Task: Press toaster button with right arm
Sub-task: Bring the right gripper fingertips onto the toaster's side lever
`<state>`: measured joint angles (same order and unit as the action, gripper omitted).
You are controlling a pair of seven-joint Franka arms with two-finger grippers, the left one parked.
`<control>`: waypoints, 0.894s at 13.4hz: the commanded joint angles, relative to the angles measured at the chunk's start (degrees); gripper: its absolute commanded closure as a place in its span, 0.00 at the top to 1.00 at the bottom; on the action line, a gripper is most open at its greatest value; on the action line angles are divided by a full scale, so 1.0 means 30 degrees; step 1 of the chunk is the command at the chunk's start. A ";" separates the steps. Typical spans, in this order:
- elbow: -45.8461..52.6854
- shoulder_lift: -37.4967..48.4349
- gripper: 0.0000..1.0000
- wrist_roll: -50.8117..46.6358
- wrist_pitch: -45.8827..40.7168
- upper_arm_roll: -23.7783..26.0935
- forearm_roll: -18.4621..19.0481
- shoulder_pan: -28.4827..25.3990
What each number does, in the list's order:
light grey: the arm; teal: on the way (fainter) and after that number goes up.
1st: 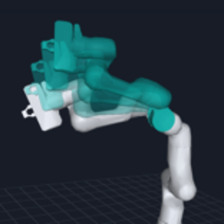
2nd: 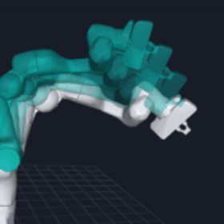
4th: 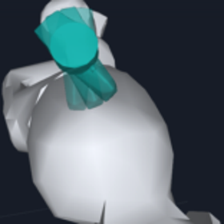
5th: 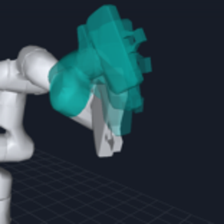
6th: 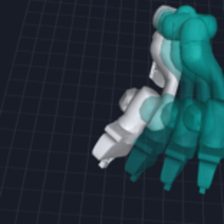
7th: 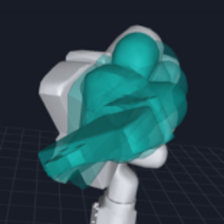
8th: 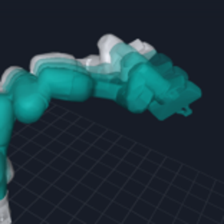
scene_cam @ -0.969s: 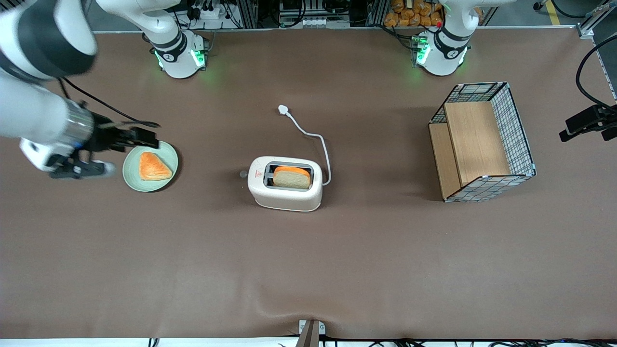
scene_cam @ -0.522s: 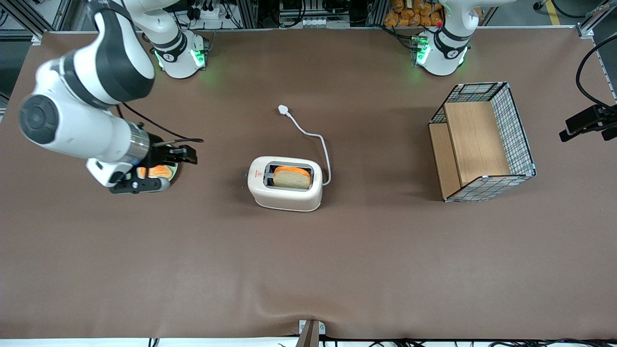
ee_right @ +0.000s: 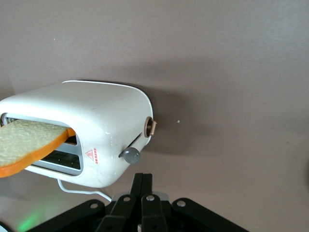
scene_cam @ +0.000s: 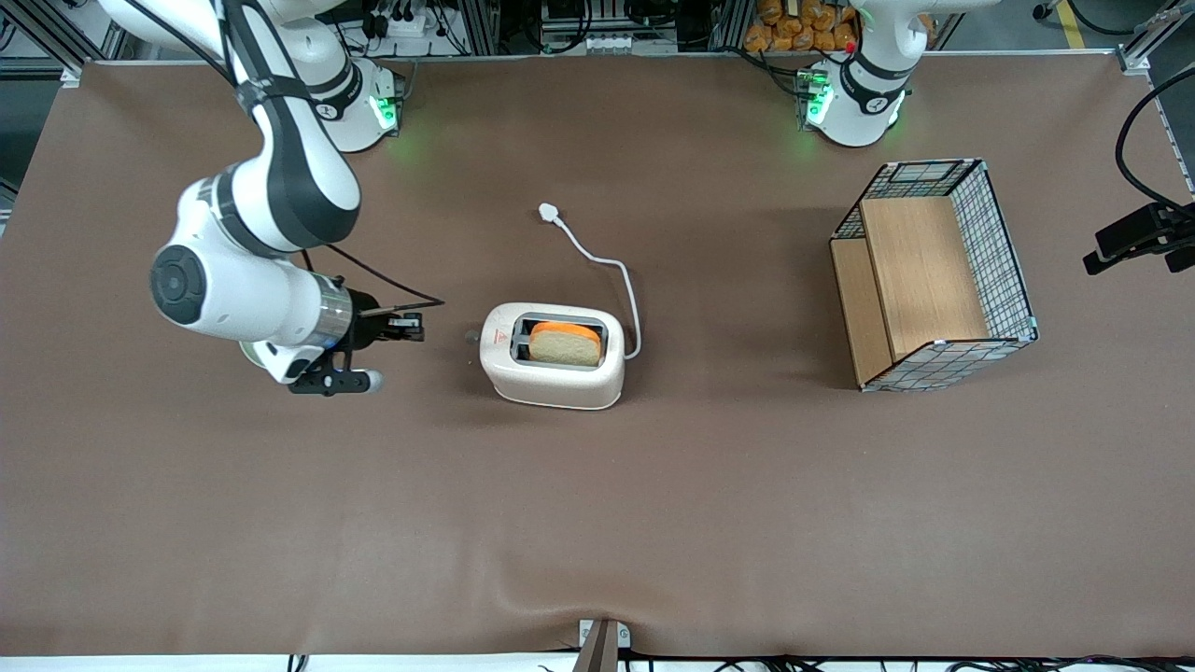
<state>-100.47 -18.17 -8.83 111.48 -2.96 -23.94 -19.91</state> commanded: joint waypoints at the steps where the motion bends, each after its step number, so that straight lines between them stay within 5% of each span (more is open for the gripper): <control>1: -0.1283 0.0344 0.00 0.0832 0.1332 -0.0154 -0.0837 -0.0480; 12: -0.1726 -0.1178 0.00 0.1244 0.2419 -0.0154 -0.1658 -0.1711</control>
<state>-105.08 -21.38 -6.78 117.33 -2.94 -26.92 -24.38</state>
